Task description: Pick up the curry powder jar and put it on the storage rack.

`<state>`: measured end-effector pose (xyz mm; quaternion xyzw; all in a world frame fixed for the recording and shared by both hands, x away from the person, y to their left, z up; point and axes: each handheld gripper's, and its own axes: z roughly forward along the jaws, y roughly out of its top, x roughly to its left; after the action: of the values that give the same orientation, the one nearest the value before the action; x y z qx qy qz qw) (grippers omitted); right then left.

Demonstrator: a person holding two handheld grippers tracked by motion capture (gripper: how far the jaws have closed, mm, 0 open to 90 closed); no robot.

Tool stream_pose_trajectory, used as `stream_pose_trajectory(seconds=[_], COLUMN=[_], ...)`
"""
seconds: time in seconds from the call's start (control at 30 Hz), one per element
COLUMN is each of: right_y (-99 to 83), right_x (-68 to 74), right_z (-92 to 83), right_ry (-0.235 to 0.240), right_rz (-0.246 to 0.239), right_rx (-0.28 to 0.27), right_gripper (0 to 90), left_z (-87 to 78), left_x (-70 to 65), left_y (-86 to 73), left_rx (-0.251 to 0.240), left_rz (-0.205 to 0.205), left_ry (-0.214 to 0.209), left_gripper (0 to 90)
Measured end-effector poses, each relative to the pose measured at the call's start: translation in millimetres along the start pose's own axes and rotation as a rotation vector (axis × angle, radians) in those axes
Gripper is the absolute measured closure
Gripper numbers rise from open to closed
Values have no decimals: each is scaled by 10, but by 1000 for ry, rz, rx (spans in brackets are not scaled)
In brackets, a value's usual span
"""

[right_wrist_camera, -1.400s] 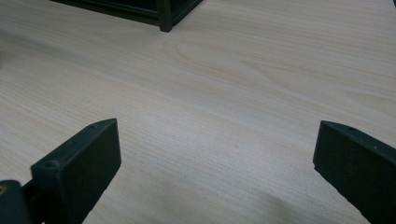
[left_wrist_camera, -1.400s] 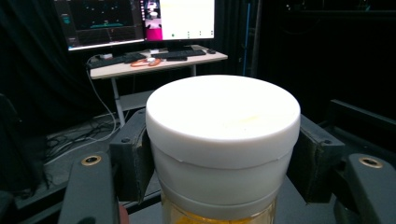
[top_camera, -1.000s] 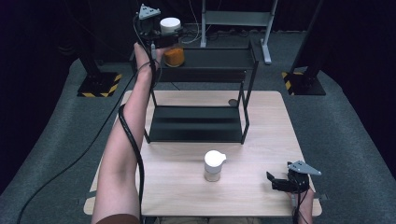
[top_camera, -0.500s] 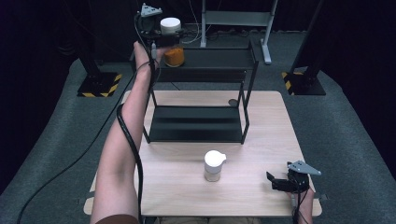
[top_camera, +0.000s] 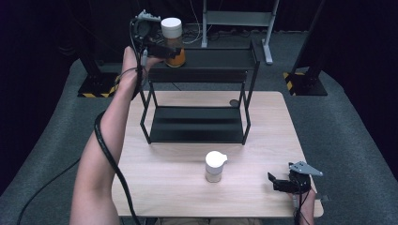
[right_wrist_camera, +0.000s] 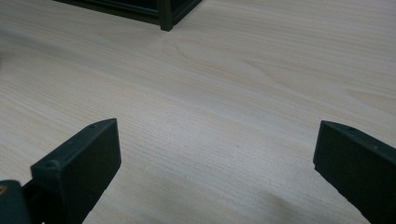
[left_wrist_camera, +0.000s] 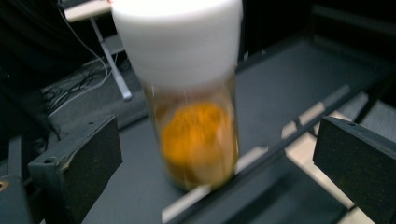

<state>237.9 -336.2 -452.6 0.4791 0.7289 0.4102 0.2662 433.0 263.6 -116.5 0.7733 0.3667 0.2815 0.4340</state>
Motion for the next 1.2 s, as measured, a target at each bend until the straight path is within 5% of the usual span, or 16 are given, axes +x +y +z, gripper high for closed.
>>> stream_pose_trajectory(seconds=[0.5, 0.7, 0.97, 1.2], right_y=[7, 7, 11, 12], right_x=[5, 6, 8, 11], right_z=[1, 1, 3, 4], right_ry=[0, -1, 0, -2], right_rz=[-1, -1, -4, -5], right_rx=[4, 4, 6, 7], right_gripper=[0, 0, 0, 0], left_z=[-143, -135, 1, 122], left_x=[-171, -361, -571, -683], left_y=[-926, -1363, -2086, -2647], left_rx=[83, 121, 205, 277], left_rz=[76, 110, 91, 29], left_ry=[-21, -20, -13, -11], left_gripper=[2, 2, 2, 1])
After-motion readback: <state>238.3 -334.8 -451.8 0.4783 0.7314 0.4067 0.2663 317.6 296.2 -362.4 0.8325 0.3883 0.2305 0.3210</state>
